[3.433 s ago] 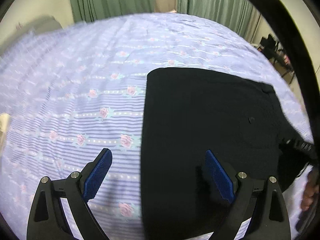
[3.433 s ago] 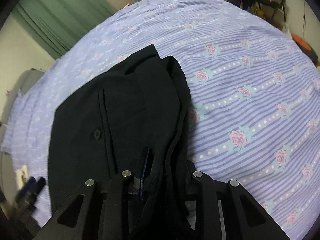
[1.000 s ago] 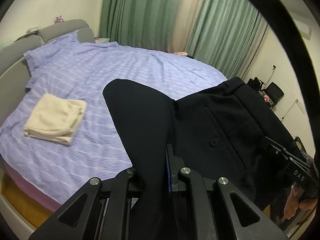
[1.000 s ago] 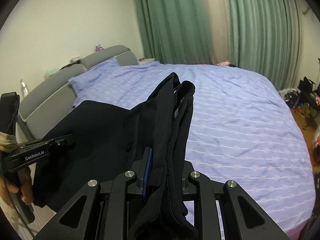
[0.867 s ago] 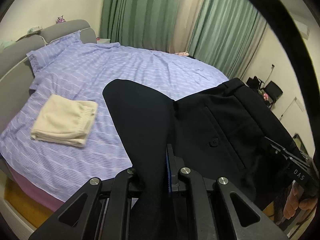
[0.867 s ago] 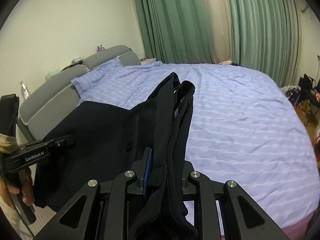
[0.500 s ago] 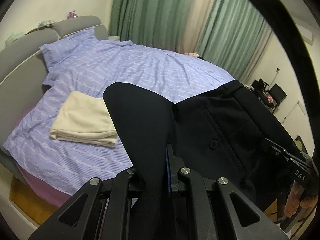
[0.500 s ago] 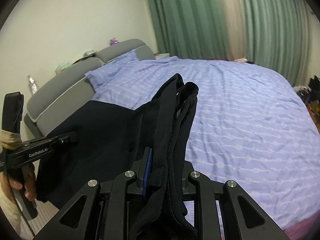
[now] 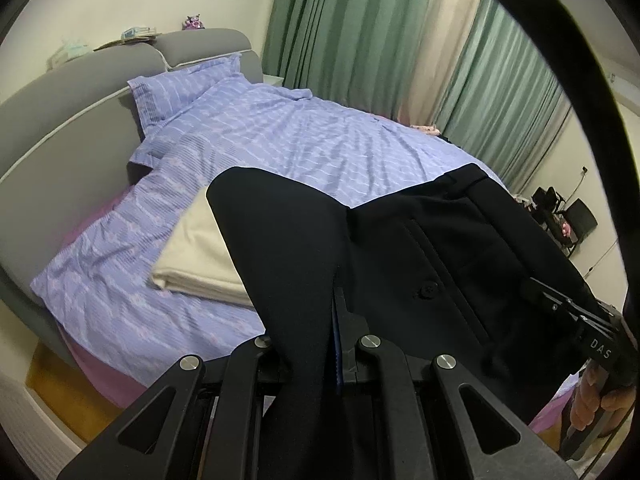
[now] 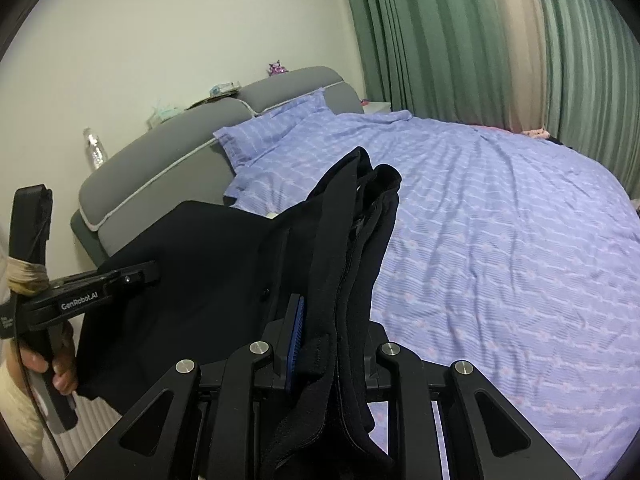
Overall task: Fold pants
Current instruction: 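Lift the folded trousers with both grippers and carry them toward the pillows, then lower the trousers beside the cream towel and open both grippers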
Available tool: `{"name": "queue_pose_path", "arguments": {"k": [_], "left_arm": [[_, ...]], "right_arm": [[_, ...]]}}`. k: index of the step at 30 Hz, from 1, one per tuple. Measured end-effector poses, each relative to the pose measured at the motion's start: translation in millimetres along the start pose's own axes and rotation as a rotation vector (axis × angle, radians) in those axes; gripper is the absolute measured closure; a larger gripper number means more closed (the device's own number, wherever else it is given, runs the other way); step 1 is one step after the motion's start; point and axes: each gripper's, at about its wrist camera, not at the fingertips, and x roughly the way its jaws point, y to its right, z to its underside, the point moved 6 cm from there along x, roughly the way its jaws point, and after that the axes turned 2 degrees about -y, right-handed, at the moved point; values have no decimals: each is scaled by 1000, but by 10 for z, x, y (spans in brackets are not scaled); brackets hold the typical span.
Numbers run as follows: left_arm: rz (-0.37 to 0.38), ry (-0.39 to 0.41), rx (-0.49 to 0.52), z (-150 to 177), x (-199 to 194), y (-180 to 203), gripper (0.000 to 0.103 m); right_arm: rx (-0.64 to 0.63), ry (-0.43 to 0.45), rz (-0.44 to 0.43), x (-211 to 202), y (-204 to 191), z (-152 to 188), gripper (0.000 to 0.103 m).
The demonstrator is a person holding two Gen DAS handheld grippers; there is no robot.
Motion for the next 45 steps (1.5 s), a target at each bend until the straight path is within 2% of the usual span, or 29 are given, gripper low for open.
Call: {"name": "queue_pose_path", "arguments": {"k": [5,8,15,25,32,35,41,43,44,45], "left_arm": [[44,-65,27,-313,397,-517,90],[53,-93,85,-552,682,-859,90],[76,-157,137,-1015,1426,-1504,90],[122,-225,171,-1492,2698,-1878,91],[90,-279,208,-1413,3313,-2036,90],[97,-298,174,-1328,3361,-2125,90],[73,-335,180,-1033,3320,-2204,89],[65,-347,157,-963,3326,-2251,83],[47,-348,157,-931,3326,-2278,80],[15,-345,167,-905,3314,-2300,73]], "right_arm": [[71,-36,42,529,-203,-184,82],[114,-66,74,947,-351,-285,82],[178,-136,126,1891,-539,-514,82],[217,-245,218,3158,-291,-723,82],[244,-322,274,3714,-96,-549,81],[258,-361,282,3830,-73,-383,80],[242,-425,282,3896,-131,-150,80],[236,-441,289,3916,-121,-94,78],[239,-449,293,3908,-107,-64,72],[240,-455,306,3898,-86,-36,65]]}}
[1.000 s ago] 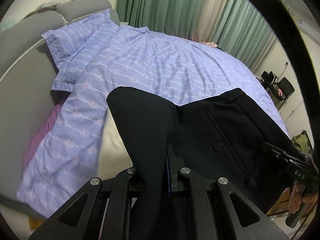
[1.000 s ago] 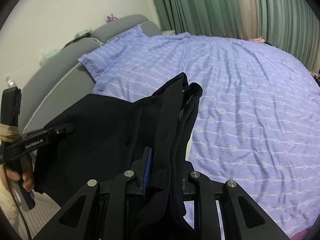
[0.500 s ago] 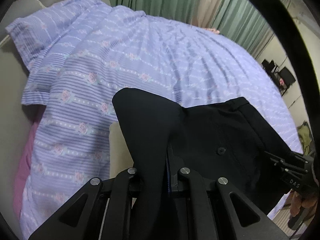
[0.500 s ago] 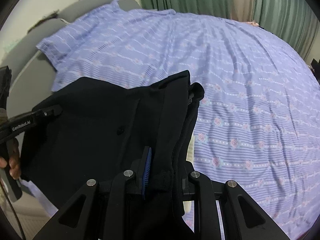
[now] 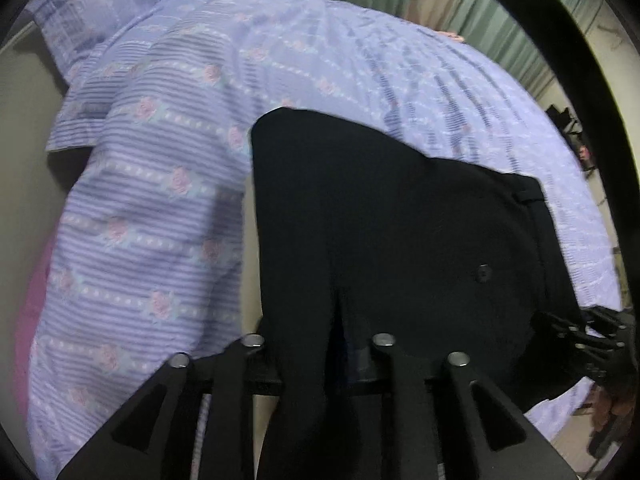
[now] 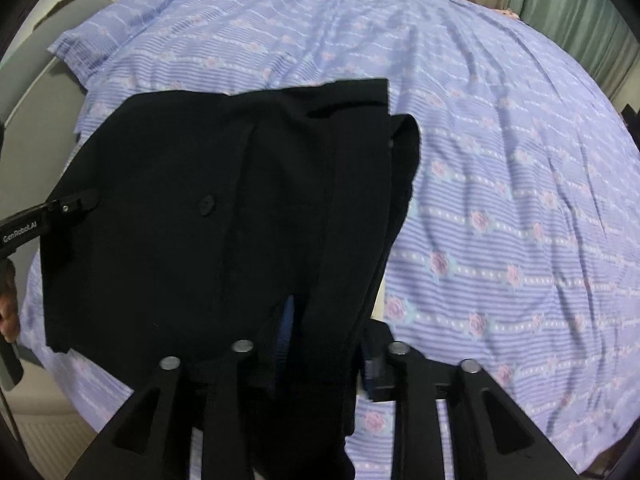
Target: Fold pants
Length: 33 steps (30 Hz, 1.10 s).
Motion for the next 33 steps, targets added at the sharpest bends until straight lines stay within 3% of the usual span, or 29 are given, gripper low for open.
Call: {"name": "queue_pose_path", "arguments": {"k": [2,4,8,10,13,14,15,21,33], "left_arm": [[-99,11,14,25,-29,-75,65],[-171,30,23,58,-121,-121,62],[-218,65,35,110,-408,-61,52],[-252,99,78,189,-632,99,41],[-252,146,116,285,-929,409,31],[-247,157,123,317,-1032,510,31],[-239,174,135,371,-1172,669,30],[-198,288,120,523,-1900,1560,4],[-182,434,112,1010,-2730,3724,0]], "right_arm": [[-2,0,42,-18,73,38,51],[-6,6,92,-53,180,87,46],[24,13,135,-174,407,183,45],[34,31,132,-297,466,225,45],[33,96,115,-637,552,309,39],[34,125,100,-809,598,357,32],[35,144,93,-929,633,395,26],[21,286,95,-1912,1052,646,13],[-18,465,48,-3385,2359,1420,10]]}}
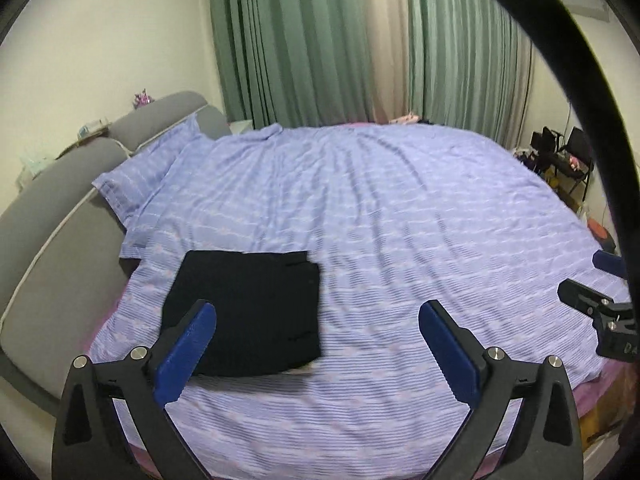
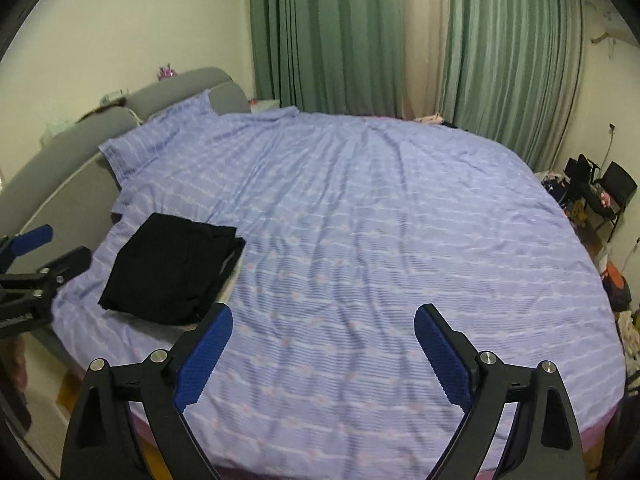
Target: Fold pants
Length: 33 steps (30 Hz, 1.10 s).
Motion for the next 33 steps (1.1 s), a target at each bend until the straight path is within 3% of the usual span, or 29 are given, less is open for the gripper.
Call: {"name": "queue_pose_path", "arguments": {"k": [7,13,23,33], "left_arm": [[40,27,-10,95,-462,947,0],[80,20,-4,118,-775,1472,0],[144,9,11,134,-1078,1756,0],[165,63,69,189,-1367,1935,0]], "right_arm": [[17,20,-3,-619,783,259,10],[69,37,14,-1070,1252,473,10],[152,82,74,-1584,1563,662,10],[173,123,127,-1870,1628,767,10]]}}
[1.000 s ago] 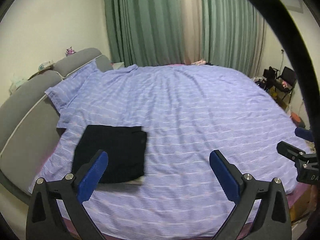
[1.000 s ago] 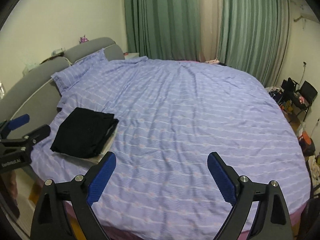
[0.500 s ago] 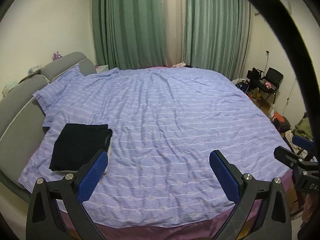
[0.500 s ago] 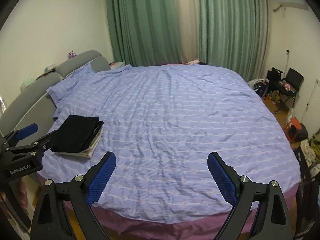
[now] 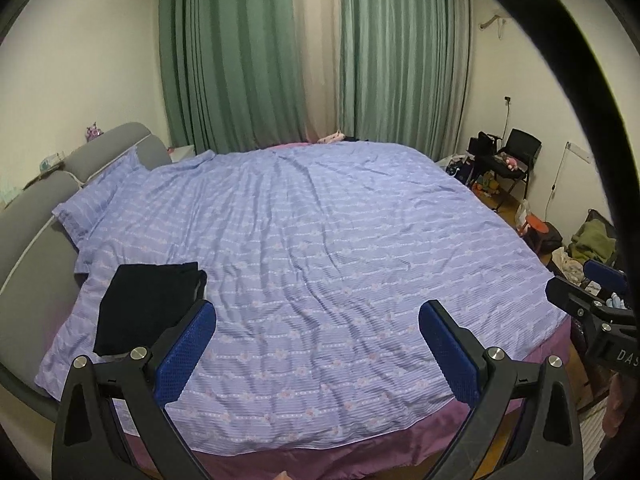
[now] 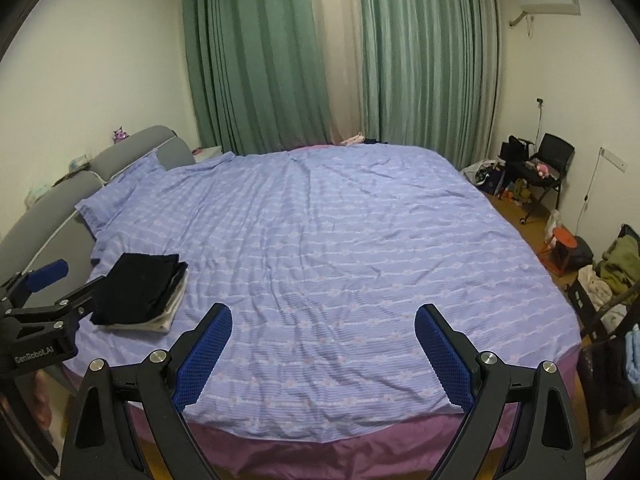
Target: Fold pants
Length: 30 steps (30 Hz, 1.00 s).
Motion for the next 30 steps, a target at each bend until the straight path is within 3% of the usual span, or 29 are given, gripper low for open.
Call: {"name": "queue_pose_path", "arguments": {"k": [16,30], "left_arm": [[16,17,10,29,-201,113,0],[9,20,34,12,-147,158,0]], "right_arm": [[-6,33,3,-199,-27,31,10],[-7,29,8,-219,-52,50,10]]}}
